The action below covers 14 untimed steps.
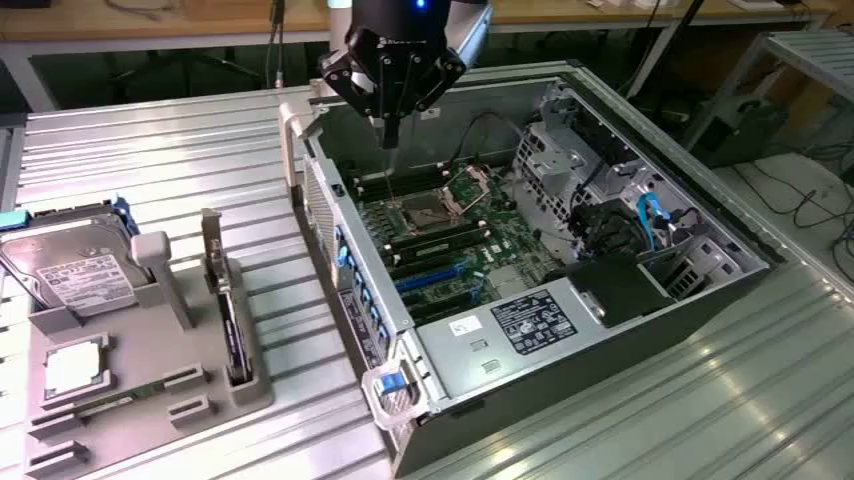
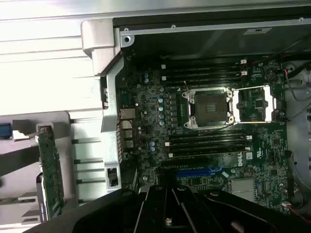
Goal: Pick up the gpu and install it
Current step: 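Reach for the gpu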
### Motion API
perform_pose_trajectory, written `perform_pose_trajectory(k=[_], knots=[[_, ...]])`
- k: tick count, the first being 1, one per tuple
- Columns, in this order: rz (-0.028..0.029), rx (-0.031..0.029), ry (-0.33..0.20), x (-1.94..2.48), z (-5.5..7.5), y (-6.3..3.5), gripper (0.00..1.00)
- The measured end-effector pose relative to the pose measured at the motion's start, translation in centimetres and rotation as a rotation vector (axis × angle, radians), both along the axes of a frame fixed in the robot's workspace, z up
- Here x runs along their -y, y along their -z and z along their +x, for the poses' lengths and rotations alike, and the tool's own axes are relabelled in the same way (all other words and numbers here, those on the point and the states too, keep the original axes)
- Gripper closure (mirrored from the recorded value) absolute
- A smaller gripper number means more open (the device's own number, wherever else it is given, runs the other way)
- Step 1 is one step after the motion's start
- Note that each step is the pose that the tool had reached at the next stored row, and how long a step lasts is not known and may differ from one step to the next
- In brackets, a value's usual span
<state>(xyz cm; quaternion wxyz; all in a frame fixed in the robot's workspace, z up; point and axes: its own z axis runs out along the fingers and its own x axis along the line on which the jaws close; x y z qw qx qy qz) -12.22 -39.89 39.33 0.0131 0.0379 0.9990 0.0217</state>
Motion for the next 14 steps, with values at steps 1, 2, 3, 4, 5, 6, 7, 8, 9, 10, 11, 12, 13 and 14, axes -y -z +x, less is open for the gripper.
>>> perform_pose_trajectory(k=[1, 2, 3, 4, 5, 6, 7, 8, 9, 10, 11, 12, 13, 14], knots=[[0.0001, -0.0001, 0.0, 0.0, -0.1, 0.0, 0.89], [0.0003, 0.0001, 0.0, 0.01, -0.2, 0.0, 0.89], [0.0003, 0.0, 0.0, 0.03, -0.2, 0.0, 0.89], [0.0004, 0.0, 0.0, 0.09, -0.6, 0.0, 0.89], [0.0004, 0.0, 0.0, 0.13, -0.8, 0.0, 0.89], [0.0005, 0.0, -0.001, 0.17, -1.0, 0.0, 0.89], [0.0006, 0.0, -0.001, 0.22, -1.3, 0.0, 0.89], [0.0005, -0.0001, -0.001, 0.24, -1.4, 0.0, 0.89], [0.0005, -0.0001, -0.001, 0.25, -1.6, 0.0, 0.89], [0.0006, 0.0, -0.001, 0.26, -1.7, 0.0, 0.89], [0.0005, 0.0, -0.001, 0.27, -1.8, 0.0, 0.89], [0.0005, 0.0, -0.001, 0.28, -1.9, 0.0, 0.89], [0.0005, 0.0, -0.001, 0.29, -2.0, 0.0, 0.89], [0.0005, 0.0, -0.001, 0.31, -2.1, 0.0, 0.89]])
